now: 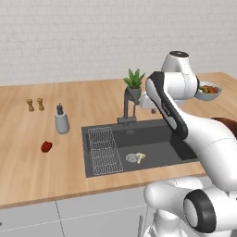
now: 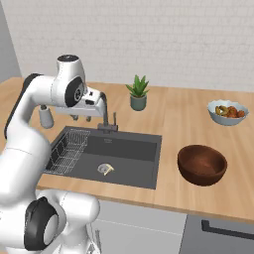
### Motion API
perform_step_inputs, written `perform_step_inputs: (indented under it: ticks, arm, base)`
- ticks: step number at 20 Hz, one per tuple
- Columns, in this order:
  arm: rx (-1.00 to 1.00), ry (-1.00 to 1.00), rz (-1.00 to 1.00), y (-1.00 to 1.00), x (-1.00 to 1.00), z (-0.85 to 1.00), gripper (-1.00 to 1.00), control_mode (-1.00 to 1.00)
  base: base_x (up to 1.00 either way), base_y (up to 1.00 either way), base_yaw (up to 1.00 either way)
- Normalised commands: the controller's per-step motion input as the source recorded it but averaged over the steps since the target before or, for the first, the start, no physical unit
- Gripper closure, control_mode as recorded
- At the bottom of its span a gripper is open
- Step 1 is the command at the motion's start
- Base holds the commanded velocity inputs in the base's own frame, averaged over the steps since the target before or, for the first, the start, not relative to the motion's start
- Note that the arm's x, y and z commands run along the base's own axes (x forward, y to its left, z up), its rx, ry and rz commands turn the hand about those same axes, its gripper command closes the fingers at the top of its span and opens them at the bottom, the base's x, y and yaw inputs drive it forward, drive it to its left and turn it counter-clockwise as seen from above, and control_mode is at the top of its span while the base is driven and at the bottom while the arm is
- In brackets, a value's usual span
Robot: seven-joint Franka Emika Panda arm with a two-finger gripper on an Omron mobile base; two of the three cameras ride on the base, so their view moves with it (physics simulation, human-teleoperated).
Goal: Pick the mushroom from the sink and place it in the bowl. Then pick the bowl and place it in the microwave. Then close the microwave door and press the start button.
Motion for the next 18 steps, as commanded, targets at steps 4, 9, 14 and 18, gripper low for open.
perform_step_inputs:
  ticks: [4, 9, 14, 18]
  arm:
    - [-0.01, -0.03, 0.01, 0.05, -0.35, -0.01, -1.0, -1.0]
    - [0.0, -0.04, 0.1, -0.06, -0.85, -0.33, -1.0, -1.0]
    - [0.09, -0.03, 0.31, -0.81, -0.17, -0.63, -1.0, -1.0]
    - [0.11, 0.0, 0.35, -0.78, 0.1, -0.61, -1.0, -1.0]
  base:
    - [0.0, 0.0, 0.0]
    - [0.0, 0.0, 0.0]
    - [0.0, 0.0, 0.0]
    - [0.0, 0.0, 0.0]
